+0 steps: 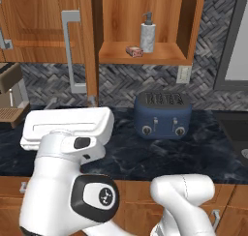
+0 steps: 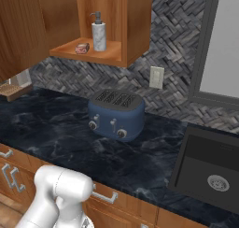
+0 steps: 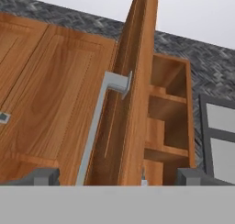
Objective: Pick up the bar soap and soap dispenser from the sink, and place them back in the cabinet, and close the cabinet door.
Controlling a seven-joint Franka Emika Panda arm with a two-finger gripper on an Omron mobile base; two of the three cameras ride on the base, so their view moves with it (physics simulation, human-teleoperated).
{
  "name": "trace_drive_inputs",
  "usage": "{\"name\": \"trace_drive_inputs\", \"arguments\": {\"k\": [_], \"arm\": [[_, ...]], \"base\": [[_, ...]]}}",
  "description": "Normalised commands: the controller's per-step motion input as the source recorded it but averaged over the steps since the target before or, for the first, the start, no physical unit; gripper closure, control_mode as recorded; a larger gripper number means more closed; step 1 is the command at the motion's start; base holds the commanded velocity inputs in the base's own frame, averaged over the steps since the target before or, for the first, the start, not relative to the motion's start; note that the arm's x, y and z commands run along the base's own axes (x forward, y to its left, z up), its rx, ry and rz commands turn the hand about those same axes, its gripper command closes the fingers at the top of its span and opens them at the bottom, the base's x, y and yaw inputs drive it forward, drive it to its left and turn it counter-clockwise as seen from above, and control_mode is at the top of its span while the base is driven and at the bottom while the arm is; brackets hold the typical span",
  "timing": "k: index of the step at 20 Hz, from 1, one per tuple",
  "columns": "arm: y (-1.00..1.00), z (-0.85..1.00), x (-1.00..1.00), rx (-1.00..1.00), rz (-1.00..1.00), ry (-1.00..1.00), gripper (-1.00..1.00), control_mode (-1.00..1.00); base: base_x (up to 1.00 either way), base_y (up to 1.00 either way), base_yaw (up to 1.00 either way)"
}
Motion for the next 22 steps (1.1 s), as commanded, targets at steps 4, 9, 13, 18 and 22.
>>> {"name": "trace_drive_inputs", "arguments": {"k": [4, 9, 13, 18, 22], "arm": [[0.3, -0.11, 0.19, 0.0, -0.07, -0.07, -1.0, -1.0], [0.25, 0.0, 0.13, 0.0, -0.06, -0.05, -1.0, -1.0], [0.08, 0.0, 0.18, 0.0, -0.04, -0.04, -1.0, -1.0], [0.0, 0.0, 0.16, 0.0, 0.0, 0.0, -1.0, -1.0], [0.0, 0.0, 0.19, 0.0, 0.0, 0.0, -1.0, -1.0]], "base": [[0.0, 0.0, 0.0], [0.0, 0.0, 0.0], [0.0, 0.0, 0.0], [0.0, 0.0, 0.0], [0.0, 0.0, 0.0]]}}
